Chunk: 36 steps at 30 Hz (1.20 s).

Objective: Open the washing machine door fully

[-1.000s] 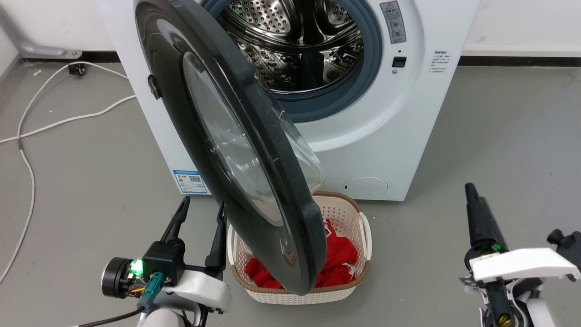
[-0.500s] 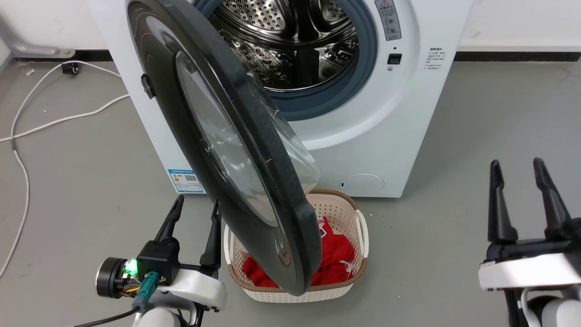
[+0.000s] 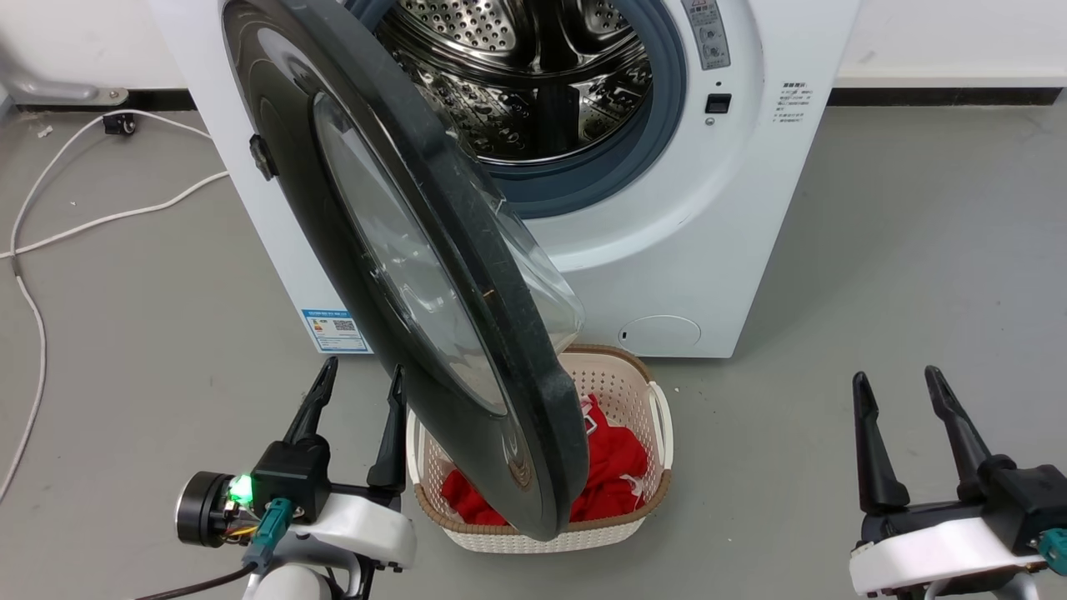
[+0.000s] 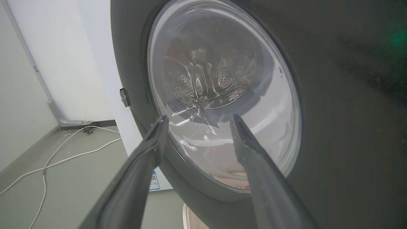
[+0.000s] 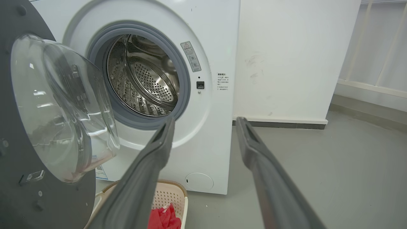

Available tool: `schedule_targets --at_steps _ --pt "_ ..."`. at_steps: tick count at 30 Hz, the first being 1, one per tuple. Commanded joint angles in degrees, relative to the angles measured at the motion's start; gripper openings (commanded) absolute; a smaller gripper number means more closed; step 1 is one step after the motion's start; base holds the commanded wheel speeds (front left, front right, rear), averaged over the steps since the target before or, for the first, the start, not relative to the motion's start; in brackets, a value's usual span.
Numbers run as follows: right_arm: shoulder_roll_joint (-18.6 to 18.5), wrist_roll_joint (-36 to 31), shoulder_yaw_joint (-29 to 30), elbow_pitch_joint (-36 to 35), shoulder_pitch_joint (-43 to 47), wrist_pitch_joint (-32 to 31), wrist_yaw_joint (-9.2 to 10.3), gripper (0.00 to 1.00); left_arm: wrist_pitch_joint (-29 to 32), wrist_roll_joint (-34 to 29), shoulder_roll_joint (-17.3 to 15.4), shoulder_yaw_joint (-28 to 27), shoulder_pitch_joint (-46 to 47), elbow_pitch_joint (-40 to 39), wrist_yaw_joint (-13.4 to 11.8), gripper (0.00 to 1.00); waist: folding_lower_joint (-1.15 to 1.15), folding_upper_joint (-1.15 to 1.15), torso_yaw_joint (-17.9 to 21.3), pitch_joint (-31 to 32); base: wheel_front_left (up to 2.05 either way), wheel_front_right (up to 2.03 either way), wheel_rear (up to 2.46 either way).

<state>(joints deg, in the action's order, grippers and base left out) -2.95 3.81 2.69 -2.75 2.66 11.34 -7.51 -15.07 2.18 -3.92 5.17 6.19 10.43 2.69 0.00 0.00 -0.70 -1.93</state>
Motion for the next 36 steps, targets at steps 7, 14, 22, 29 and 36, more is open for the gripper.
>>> schedule_targets --at_steps 7,14,22,29,36 --pt "0.14 -0.18 -0.54 2.19 -1.24 1.12 0.04 1.0 -0.14 -0.44 -0.24 -0.05 0.14 -0.36 -0.15 1.0 0.0 0.0 -0.08 0.06 0.0 0.0 0.0" --pt "0.14 -0.12 -0.58 2.83 -1.59 1.22 0.04 1.0 -0.14 -0.48 -0.2 -0.06 0.09 -0.83 -0.32 1.0 0.0 0.0 -0.17 0.0 0.0 0.0 0.0" --pt "0.14 0.28 -0.76 3.16 -1.51 1.18 0.04 1.0 -0.14 0.15 -0.12 -0.53 -0.01 -1.31 -0.6 0.0 0.0 0.0 -0.11 -0.05 0.0 0.0 0.0" --pt "0.14 0.87 -0.55 3.34 -1.61 1.05 0.04 1.0 -0.14 0.93 0.23 -1.18 1.42 -6.46 -0.75 0.0 0.0 0.0 -0.26 -0.19 0.0 0.0 0.0" --pt "0.14 0.8 -0.44 3.29 -1.63 0.97 0.04 1.0 -0.13 0.56 0.45 -2.18 3.5 -17.09 -1.18 0.0 0.0 0.0 -0.35 -0.21 0.0 0.0 0.0"
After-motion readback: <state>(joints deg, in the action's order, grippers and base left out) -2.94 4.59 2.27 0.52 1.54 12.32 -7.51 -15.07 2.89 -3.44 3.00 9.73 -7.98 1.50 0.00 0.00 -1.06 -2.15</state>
